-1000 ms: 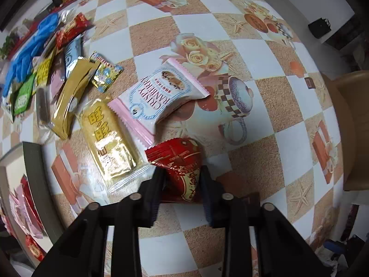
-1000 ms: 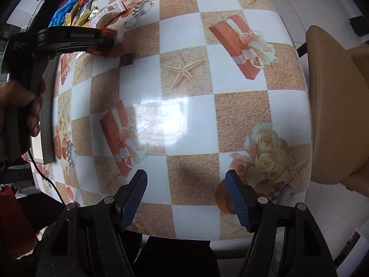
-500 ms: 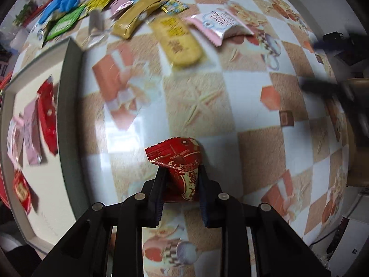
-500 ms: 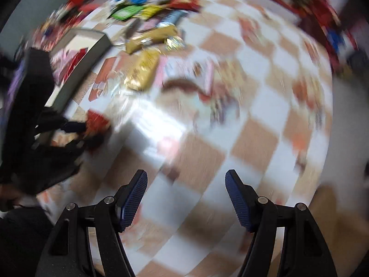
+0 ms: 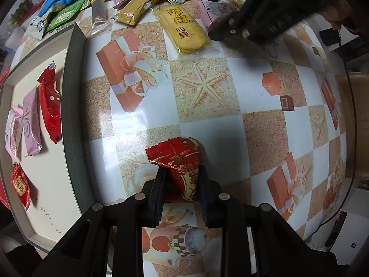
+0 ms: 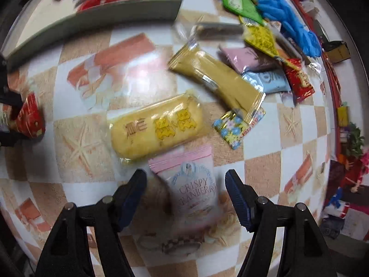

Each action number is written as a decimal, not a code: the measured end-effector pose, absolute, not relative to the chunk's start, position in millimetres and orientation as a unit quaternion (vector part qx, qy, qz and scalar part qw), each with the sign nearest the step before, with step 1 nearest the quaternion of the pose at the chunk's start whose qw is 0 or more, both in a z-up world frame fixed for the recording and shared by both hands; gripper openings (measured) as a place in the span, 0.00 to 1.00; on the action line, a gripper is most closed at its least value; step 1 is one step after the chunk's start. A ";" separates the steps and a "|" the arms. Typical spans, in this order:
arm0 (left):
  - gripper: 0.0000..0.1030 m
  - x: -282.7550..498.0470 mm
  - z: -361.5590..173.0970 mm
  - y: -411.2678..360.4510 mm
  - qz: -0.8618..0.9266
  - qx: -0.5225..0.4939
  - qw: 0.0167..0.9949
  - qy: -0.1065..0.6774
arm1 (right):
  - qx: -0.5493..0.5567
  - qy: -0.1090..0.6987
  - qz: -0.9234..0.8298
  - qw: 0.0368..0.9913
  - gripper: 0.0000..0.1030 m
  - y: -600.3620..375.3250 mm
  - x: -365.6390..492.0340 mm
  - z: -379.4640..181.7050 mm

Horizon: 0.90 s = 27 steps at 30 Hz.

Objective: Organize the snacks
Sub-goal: 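Grasp a red wrapped candy with the left tool while the right grasps a pink Crispy Cranberry bag, then carry the red candy in the left tool while the right carries the cranberry bag over the tray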

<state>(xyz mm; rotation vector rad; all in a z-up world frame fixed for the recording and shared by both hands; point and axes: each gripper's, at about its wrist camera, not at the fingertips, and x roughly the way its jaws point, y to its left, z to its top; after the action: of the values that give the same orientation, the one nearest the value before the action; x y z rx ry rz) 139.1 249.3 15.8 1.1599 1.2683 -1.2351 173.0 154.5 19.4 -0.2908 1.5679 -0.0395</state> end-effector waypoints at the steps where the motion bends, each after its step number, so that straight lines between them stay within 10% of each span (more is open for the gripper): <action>1: 0.28 135.3 14.4 243.9 -0.509 0.478 0.490 0.522 | -0.087 0.714 -0.022 0.695 0.69 143.8 173.6 17.6; 5: 0.29 137.2 19.0 242.8 -0.513 0.479 0.487 0.520 | 0.060 0.711 -0.078 0.697 0.39 112.8 159.3 18.5; 27: 0.27 121.5 11.1 250.1 -0.501 0.534 0.455 0.507 | 0.317 0.661 -0.273 0.623 0.38 289.3 32.8 12.1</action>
<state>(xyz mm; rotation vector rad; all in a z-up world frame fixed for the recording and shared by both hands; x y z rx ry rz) 121.5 250.1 11.1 1.3184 1.2496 -1.2356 32.8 289.3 12.1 0.7288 1.5185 -0.6281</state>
